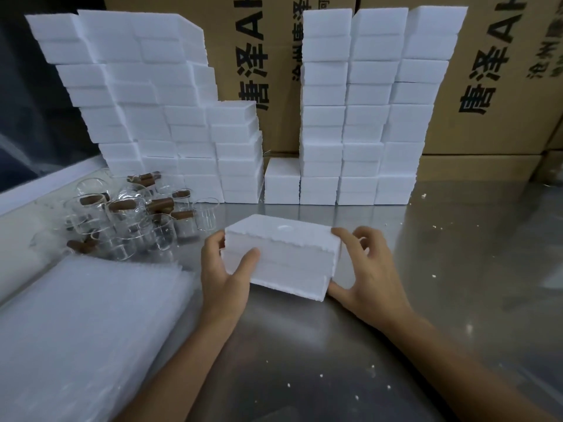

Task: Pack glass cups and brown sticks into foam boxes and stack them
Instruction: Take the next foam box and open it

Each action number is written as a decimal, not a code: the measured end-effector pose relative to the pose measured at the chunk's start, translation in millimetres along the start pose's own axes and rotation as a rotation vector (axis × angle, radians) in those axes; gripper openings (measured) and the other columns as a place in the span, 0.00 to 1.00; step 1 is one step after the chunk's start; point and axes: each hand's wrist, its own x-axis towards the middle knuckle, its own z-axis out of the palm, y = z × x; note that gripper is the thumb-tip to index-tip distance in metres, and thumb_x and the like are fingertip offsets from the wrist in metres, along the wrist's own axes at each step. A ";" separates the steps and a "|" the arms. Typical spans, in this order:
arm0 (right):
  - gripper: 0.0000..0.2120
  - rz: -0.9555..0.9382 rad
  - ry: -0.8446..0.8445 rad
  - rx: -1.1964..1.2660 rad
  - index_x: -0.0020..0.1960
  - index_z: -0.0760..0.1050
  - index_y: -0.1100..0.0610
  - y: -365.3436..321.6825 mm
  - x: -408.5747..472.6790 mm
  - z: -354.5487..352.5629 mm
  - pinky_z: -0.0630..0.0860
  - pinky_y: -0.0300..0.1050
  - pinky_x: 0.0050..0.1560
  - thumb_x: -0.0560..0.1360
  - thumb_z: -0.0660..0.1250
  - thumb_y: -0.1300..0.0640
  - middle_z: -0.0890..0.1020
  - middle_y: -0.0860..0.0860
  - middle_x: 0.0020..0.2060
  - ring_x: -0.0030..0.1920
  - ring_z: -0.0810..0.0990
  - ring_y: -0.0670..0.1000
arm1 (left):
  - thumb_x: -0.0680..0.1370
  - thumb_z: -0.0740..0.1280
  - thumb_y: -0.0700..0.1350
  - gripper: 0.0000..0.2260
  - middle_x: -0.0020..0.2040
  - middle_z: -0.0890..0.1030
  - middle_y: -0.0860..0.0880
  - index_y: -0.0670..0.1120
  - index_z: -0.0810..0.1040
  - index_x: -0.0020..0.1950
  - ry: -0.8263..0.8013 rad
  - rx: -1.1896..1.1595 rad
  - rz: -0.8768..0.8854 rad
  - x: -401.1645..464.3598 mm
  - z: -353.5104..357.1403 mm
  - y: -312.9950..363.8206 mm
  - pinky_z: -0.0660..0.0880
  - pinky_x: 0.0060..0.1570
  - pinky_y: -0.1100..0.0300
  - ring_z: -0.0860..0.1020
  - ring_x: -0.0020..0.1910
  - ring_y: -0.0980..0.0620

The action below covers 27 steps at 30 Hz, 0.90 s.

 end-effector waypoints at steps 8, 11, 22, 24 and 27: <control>0.41 0.173 -0.212 0.188 0.80 0.53 0.49 -5.2 -8.1 -3.9 0.76 0.46 0.49 0.74 0.71 0.58 0.69 0.42 0.57 0.50 0.74 0.45 | 0.72 0.75 0.43 0.17 0.56 0.78 0.48 0.50 0.73 0.57 0.065 0.112 0.005 4.5 4.2 -7.3 0.77 0.56 0.49 0.78 0.53 0.50; 0.36 0.238 -0.235 0.337 0.76 0.62 0.45 -4.3 -11.2 -7.1 0.78 0.45 0.45 0.72 0.63 0.67 0.74 0.42 0.60 0.47 0.78 0.43 | 0.71 0.76 0.44 0.17 0.52 0.79 0.47 0.50 0.72 0.55 0.083 0.127 -0.011 3.7 5.3 -7.2 0.75 0.43 0.59 0.78 0.47 0.52; 0.30 0.496 -0.205 0.640 0.72 0.69 0.37 4.7 -6.8 -10.9 0.71 0.49 0.68 0.73 0.56 0.28 0.78 0.33 0.63 0.61 0.77 0.37 | 0.69 0.68 0.48 0.17 0.53 0.84 0.45 0.46 0.80 0.57 -0.262 -0.077 -0.102 1.7 1.8 0.3 0.75 0.56 0.45 0.81 0.55 0.42; 0.29 0.524 -0.225 0.655 0.71 0.69 0.36 8.8 -5.6 -11.3 0.70 0.51 0.69 0.72 0.58 0.28 0.78 0.33 0.63 0.64 0.76 0.39 | 0.74 0.67 0.44 0.16 0.56 0.84 0.44 0.43 0.80 0.62 -0.369 -0.153 -0.108 2.7 -0.1 1.0 0.78 0.55 0.53 0.81 0.57 0.43; 0.30 0.550 -0.281 0.712 0.69 0.72 0.39 11.6 -2.0 -12.8 0.70 0.54 0.70 0.71 0.61 0.29 0.80 0.35 0.62 0.64 0.76 0.42 | 0.81 0.61 0.39 0.14 0.58 0.84 0.47 0.48 0.82 0.62 -0.495 -0.192 -0.110 3.7 -1.2 -0.6 0.78 0.50 0.64 0.82 0.58 0.48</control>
